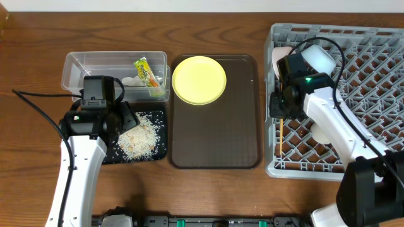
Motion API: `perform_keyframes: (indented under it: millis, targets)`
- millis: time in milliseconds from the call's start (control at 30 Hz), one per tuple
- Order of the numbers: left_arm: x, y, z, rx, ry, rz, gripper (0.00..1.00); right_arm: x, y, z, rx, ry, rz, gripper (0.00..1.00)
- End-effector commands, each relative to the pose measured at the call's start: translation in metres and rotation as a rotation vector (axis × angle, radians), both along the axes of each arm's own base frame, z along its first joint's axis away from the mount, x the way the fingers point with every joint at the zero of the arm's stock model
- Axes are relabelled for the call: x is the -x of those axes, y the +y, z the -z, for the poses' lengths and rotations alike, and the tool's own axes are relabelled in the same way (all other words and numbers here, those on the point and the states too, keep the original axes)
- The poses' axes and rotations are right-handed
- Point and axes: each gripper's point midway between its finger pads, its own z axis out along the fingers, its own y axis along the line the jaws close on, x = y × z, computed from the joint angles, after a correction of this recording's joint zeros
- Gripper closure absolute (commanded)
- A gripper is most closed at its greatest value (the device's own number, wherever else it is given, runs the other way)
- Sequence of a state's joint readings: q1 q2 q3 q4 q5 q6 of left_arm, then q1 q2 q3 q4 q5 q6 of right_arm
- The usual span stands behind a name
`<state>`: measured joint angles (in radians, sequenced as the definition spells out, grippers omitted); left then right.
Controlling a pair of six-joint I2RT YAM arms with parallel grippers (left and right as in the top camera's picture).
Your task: Sort waste into correct bins and load items into the dishwasher rack
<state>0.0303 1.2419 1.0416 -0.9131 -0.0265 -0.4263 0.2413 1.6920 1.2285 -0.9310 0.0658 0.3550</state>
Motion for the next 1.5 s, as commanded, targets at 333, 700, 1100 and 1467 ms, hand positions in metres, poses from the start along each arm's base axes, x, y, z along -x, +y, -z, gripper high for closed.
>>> perform_keyframes:
  millis: [333, 700, 1100, 1467]
  targets:
    - [-0.004, 0.001, -0.003, -0.007, -0.017, 0.009, 0.31, -0.008, -0.005, -0.028, -0.018, -0.083, 0.001, 0.69]
    - [-0.055, -0.077, -0.016, 0.020, -0.161, 0.431, 0.30, -0.001, -0.016, -0.089, -0.049, -0.247, -0.070, 0.46]
    - [-0.128, -0.180, 0.023, -0.161, -0.296, 0.809, 0.30, 0.005, -0.018, -0.094, -0.050, -0.246, -0.063, 0.45]
    - [-0.140, -0.196, 0.079, -0.145, -0.231, 0.813, 0.31, 0.002, -0.013, -0.096, -0.086, -0.261, -0.036, 0.44]
